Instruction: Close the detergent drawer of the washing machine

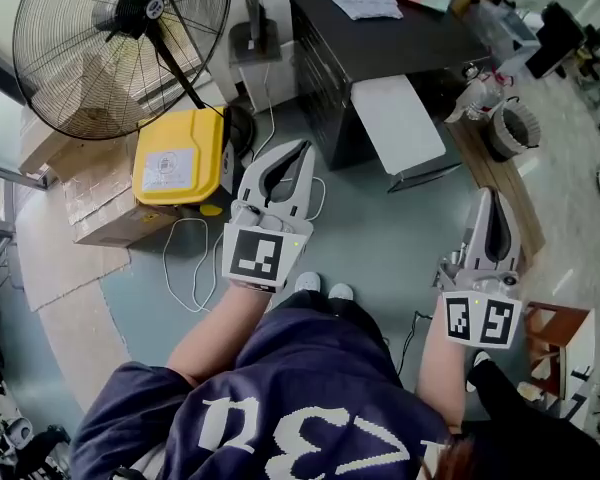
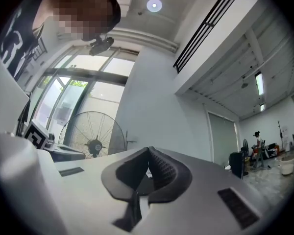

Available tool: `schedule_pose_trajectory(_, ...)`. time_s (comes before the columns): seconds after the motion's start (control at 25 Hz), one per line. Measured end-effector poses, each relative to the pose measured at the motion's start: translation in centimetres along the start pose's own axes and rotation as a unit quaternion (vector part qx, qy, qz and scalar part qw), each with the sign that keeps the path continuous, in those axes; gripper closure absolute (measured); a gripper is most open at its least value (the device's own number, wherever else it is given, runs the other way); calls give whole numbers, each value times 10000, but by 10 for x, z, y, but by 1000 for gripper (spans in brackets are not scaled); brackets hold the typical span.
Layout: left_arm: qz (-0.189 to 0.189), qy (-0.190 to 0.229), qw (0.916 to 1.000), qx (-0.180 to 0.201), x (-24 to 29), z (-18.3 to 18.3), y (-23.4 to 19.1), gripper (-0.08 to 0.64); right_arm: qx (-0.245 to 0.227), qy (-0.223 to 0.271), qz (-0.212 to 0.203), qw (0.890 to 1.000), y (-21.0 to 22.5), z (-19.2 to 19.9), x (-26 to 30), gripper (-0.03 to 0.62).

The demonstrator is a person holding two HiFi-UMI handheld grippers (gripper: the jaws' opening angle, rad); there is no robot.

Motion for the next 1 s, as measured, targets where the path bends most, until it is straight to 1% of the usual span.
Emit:
schedule_pose_trajectory(0.08,27,-1,10000,-18,1,2,1,538,58,49,39,10000,3,0,-1,577)
schedule_pose_trajectory(0.24,87,-37,9999,-64,5,8,2,538,31,-26,132,9999,8,4,-2,577)
schedule_pose_trajectory(0.52,70,-144,9998,-121,26,30,3,538,158,-221,207,9994,28,33,12,577)
schedule_pose_trajectory(0.72,-71,-180,9997,-134,69,51,1,538,279,-258,-5,9993,58,60,56,577)
schedule_pose_trajectory(1.0,-289,-25,9996,64,149,70,17,538,441,-175,-417,9980,131,94,129,577)
Point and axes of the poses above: the fingertips, and each gripper's own axes: x forward along the fingers, y to its right, z out of its underside, the point moved 7 cm from there along -x, backward along the fingers, and after that the axes turned 14 degrees about y, right-handed, at the moved point
